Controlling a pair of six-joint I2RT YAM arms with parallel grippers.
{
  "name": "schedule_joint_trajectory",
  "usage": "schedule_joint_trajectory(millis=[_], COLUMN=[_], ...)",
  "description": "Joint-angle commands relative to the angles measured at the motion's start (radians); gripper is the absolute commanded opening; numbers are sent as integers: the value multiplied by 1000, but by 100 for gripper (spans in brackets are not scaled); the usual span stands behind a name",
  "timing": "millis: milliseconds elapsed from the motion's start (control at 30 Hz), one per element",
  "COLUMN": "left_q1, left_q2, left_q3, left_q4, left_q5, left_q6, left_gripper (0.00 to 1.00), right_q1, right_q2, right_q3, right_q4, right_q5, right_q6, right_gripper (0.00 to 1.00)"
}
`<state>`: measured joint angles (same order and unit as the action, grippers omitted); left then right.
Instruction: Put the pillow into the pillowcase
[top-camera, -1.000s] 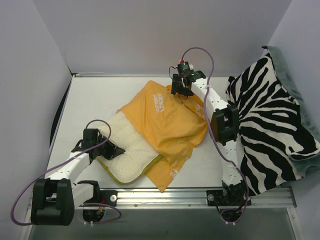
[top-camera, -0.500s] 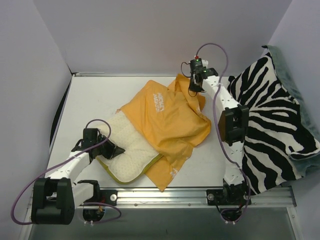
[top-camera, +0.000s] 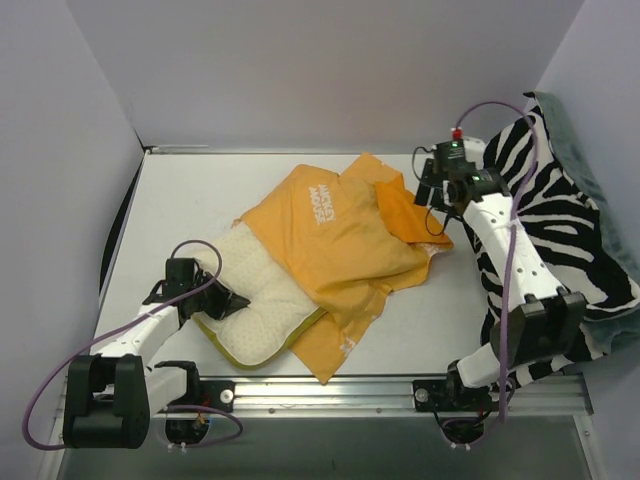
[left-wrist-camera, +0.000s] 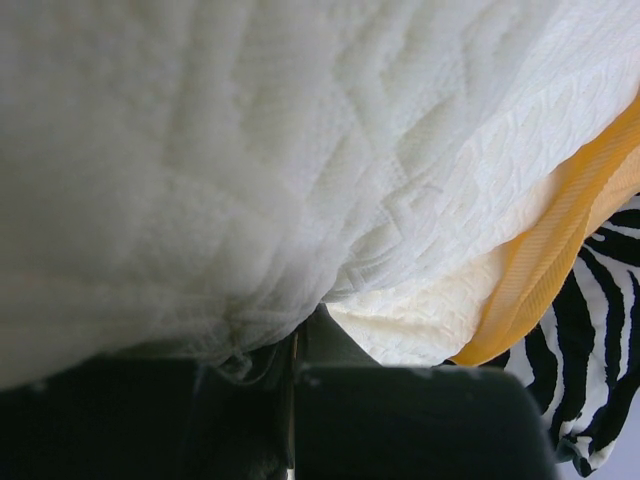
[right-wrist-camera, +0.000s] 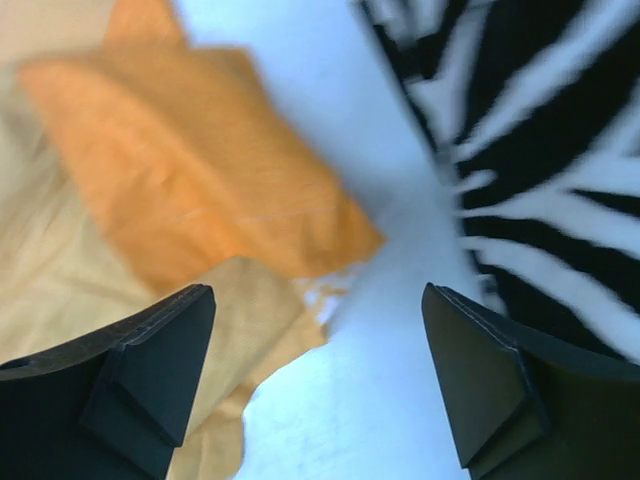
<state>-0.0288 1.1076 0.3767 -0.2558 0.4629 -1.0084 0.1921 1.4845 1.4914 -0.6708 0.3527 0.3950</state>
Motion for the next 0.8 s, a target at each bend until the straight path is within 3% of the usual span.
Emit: schedule_joint_trajectory(millis=[0, 67, 100, 200, 300, 400, 533, 767], left_q1=[23, 24, 23, 23, 24, 24, 23, 24], left_q2=[17, 14, 11, 0, -15, -28, -32, -32], left_q3=[-42, -41, -42, -47, -58, -64, -73, -78], left_q4=[-71, -74, -74, -83, -86, -99, -106, -103], left_q5=[-127, -127, -125, -127, -128, -138, -145, -144], left_q6=[44, 47, 51, 50, 51, 59, 59, 53], left_gripper=[0, 0, 0, 0, 0, 0, 0, 0], right_q1=[150, 263, 309, 394, 338, 264, 153, 135], right_q2=[138, 221, 314, 507, 649, 672, 686, 692], right_q3=[70, 204, 258, 502, 708, 728, 696, 659], right_q4=[20, 30, 14, -71, -182, -185, -184, -170], right_q5=[-153, -275, -259, -65, 46, 46, -23, -123], right_q6=[1, -19, -28, -96, -99, -90, -105, -79], right_gripper=[85, 80, 80, 82, 83, 78, 62, 55])
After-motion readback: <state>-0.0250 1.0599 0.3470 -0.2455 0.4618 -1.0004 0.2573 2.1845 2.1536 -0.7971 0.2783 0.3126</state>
